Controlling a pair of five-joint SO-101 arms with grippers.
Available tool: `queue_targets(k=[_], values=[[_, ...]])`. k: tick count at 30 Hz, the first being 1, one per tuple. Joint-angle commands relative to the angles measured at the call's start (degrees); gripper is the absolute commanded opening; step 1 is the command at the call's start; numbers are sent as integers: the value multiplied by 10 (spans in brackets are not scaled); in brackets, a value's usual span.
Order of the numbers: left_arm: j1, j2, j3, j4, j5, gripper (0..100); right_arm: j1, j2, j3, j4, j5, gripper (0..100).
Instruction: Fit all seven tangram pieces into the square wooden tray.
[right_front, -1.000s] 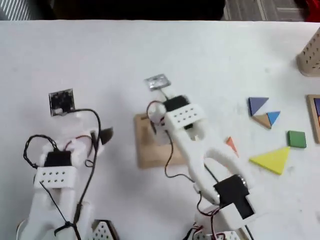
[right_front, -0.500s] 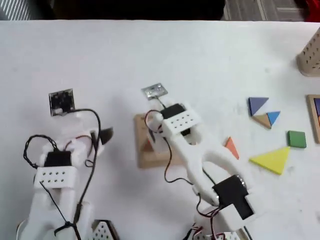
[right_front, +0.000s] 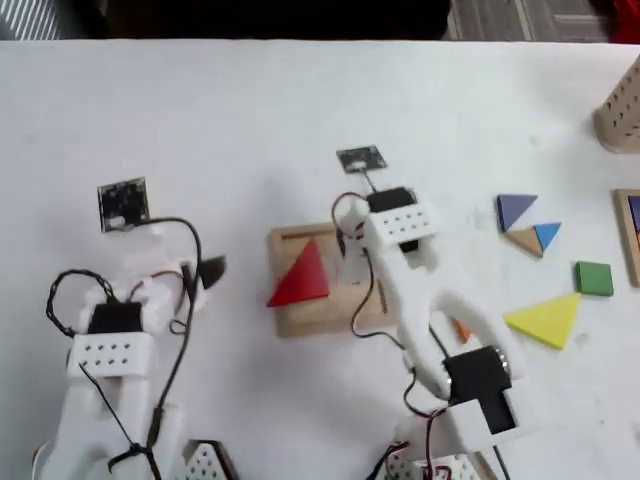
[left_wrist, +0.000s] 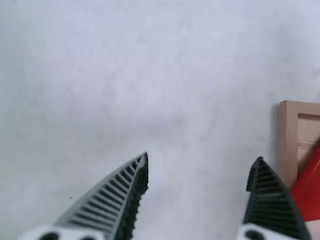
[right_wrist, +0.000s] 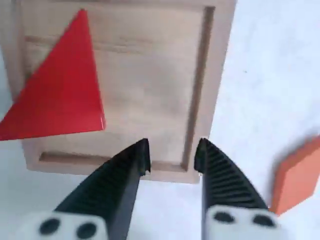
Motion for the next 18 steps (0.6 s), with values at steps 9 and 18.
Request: queue_targets(k=[9, 18], values=[[-29, -3, -22, -12, 7, 321, -169, -29, -17, 5, 73, 19], [-58, -3, -30, -16, 10, 317, -137, -15, -11, -174, 74, 22]])
